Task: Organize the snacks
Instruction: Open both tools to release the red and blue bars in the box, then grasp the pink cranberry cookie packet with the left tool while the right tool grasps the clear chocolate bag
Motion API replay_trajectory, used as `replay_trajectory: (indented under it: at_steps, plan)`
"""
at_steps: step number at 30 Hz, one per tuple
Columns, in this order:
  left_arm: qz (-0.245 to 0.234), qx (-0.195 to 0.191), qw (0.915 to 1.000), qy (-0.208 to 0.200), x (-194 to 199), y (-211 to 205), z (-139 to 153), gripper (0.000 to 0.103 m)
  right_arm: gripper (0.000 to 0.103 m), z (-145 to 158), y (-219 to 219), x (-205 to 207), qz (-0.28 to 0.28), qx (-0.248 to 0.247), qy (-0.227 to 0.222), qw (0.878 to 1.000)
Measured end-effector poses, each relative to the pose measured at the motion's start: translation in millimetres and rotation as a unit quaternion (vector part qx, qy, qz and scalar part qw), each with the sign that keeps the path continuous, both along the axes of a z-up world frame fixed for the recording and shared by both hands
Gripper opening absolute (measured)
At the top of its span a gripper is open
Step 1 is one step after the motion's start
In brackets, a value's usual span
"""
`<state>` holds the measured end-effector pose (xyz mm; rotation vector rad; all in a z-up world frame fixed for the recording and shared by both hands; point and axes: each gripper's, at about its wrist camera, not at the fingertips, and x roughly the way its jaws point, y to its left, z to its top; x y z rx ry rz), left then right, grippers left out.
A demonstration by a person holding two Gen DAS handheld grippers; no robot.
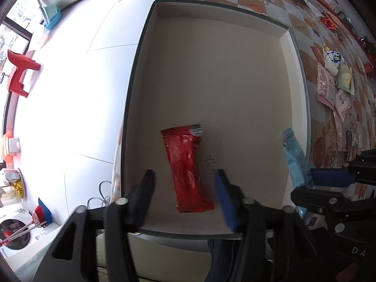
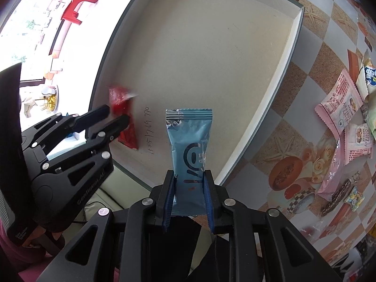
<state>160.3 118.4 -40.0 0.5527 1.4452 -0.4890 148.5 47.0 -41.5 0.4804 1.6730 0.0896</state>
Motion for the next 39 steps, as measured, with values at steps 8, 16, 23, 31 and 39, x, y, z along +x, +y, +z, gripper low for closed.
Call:
replay_trajectory:
  at_steps: [8, 16, 23, 31, 39]
  plan:
    - [0.003, 0.001, 0.9998, -0.021, -1.3, -1.6, 7.6, 0.081, 0.100, 8.1, -30.0, -6.2, -0.034, -0.023, -0.015, 0.999]
    - [-0.037, -0.010, 0.9992, -0.013, -14.6, -26.5, 16.8, 0.081, 0.103, 6.5, -93.6, -50.4, -0.127, -0.051, 0.022, 0.990]
    - [-0.087, -0.020, 0.9959, -0.007, -40.3, -61.9, 25.7, 0.081, 0.103, -11.6, -176.9, -129.1, -0.296, -0.046, 0.086, 0.950]
    - [-0.145, -0.020, 0.9893, -0.002, -54.4, -85.2, 21.5, 0.081, 0.103, -27.4, -234.0, -216.5, -0.420, -0.030, 0.129, 0.898]
    - [-0.170, -0.014, 0.9854, 0.000, -63.1, -103.0, 19.5, 0.081, 0.103, -51.0, -236.8, -245.5, -0.432, 0.006, 0.147, 0.890]
